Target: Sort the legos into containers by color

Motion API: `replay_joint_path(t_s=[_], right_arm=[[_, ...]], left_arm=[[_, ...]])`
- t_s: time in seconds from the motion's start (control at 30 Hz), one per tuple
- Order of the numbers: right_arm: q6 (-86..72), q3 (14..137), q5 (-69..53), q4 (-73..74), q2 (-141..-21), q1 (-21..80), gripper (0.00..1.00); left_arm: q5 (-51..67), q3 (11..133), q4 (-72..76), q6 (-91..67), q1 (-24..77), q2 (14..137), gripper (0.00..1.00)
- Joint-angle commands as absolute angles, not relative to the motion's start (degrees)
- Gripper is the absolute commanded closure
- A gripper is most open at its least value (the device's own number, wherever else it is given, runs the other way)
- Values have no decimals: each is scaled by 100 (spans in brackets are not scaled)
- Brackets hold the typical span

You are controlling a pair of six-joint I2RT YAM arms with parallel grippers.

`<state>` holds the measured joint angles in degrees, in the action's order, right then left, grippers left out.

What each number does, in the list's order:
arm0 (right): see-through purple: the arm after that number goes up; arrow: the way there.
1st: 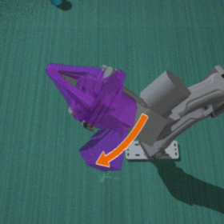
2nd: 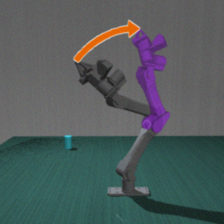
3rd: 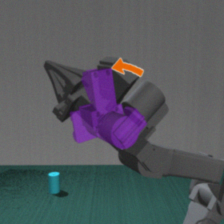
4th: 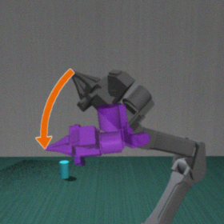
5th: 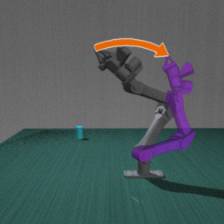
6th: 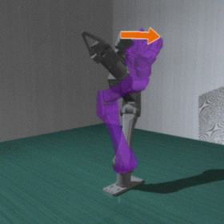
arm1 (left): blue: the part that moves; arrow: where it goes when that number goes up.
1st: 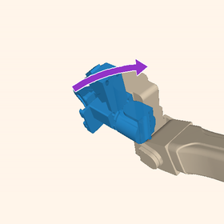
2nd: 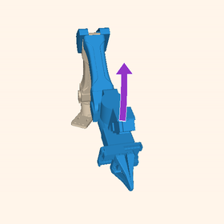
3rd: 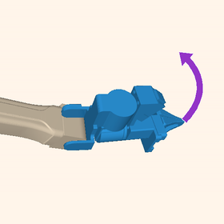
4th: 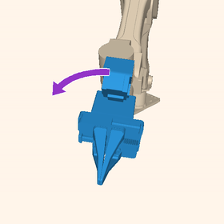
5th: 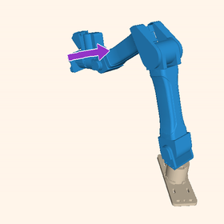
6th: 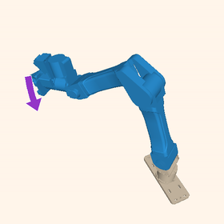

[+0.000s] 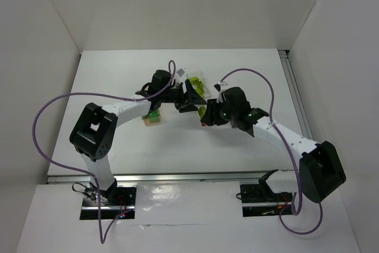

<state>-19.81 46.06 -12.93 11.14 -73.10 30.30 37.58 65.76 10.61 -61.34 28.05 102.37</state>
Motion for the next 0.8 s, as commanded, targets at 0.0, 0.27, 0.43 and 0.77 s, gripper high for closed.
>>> replay_joint_path(t_s=[0.0, 0.27, 0.43, 0.77], right_arm=[[-1890, 4825, -1345, 800, -7400, 3120, 74], [-1890, 4825, -1406, 853, -7453, 3120, 73], [-1942, 4930, -1512, 853, -7453, 3120, 73], [-2004, 4983, -1267, 976, -7392, 3120, 21]], left_arm=[[3832, 6855, 984, -5845, 2891, 10468, 27], [3595, 6917, 659, -5520, 2944, 10468, 41], [3700, 6917, 738, -5467, 2944, 10415, 50], [3858, 7049, 510, -5317, 2875, 10415, 100]])
